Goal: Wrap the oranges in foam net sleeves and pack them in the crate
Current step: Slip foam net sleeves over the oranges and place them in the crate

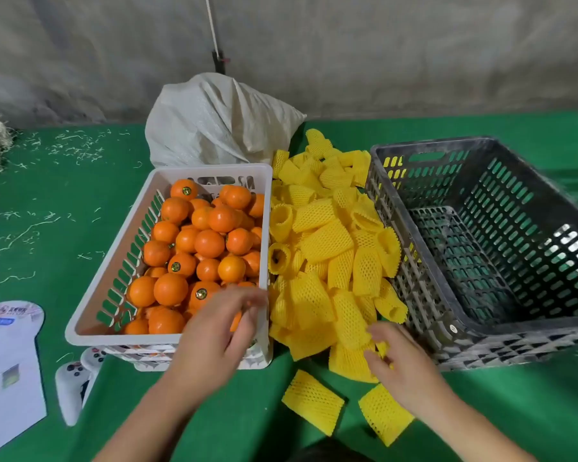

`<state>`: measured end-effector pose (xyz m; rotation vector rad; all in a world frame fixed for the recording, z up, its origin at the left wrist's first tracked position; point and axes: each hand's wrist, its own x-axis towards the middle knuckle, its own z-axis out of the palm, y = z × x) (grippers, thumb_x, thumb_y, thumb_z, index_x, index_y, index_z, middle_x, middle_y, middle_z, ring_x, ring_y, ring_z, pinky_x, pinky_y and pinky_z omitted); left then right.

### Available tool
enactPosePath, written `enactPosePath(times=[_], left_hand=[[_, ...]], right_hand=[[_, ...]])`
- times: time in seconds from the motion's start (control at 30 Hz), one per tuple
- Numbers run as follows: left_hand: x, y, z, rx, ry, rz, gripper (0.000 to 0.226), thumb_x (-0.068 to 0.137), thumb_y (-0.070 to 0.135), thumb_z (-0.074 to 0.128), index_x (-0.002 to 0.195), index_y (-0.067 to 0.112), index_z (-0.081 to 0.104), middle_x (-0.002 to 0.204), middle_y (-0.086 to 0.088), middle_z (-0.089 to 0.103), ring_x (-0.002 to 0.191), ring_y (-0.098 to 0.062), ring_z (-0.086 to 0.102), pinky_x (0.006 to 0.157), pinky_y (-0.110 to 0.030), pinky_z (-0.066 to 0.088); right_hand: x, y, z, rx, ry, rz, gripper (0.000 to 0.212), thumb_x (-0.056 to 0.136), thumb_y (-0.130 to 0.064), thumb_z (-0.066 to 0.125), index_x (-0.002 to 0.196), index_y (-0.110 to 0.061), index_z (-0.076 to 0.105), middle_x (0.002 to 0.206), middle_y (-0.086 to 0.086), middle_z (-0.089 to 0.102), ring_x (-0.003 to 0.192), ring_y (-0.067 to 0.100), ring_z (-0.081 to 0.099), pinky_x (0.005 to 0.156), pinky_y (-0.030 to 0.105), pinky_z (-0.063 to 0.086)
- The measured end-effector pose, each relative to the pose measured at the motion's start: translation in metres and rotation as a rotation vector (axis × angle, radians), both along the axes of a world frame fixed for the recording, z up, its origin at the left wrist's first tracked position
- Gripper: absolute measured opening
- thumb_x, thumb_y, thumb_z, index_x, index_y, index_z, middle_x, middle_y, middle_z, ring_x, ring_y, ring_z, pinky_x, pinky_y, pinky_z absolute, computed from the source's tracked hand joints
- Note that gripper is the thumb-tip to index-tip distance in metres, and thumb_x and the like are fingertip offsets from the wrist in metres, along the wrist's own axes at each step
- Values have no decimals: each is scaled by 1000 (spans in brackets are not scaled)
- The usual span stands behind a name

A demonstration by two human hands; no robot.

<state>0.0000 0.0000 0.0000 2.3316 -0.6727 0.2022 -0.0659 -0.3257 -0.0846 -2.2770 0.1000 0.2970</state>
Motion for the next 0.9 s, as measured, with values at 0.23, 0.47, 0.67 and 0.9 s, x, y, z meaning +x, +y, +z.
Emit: enactPosePath(times=[0.23, 0.47, 0.67, 0.9], left_hand=[[87, 5, -34, 455, 851, 177, 68, 99, 51, 57, 156, 39, 21, 147, -3, 40, 129, -35, 50, 108, -51, 43], [86, -1, -32, 585, 724, 121, 71, 95, 38, 69, 155, 36, 30, 129, 4, 61, 106, -18, 65, 88, -38, 61], [63, -13, 3, -168, 478, 408, 21, 103, 52, 55, 123, 51, 60, 111, 14, 71, 85, -3, 64, 72, -30, 55], [53, -107, 36, -903, 877, 213, 15, 77, 20, 69, 86, 9, 73, 134, -19, 67, 121, -44, 61, 105, -70, 43]], right_hand=[[73, 20, -19, -98, 56, -74, 77, 102, -32, 60, 160, -33, 10, 141, 6, 56, 111, 28, 63, 83, 45, 55], [70, 27, 13, 379, -245, -295, 24, 101, -33, 59, 117, -44, 45, 65, -9, 39, 50, 10, 34, 45, 31, 29], [80, 43, 68, 611, -192, -215, 35, 98, -19, 67, 123, -42, 59, 76, -19, 63, 63, -3, 58, 56, 10, 43], [90, 56, 94, 608, -230, -145, 69, 97, -9, 63, 141, -56, 38, 125, -41, 55, 117, -16, 54, 90, 11, 48]])
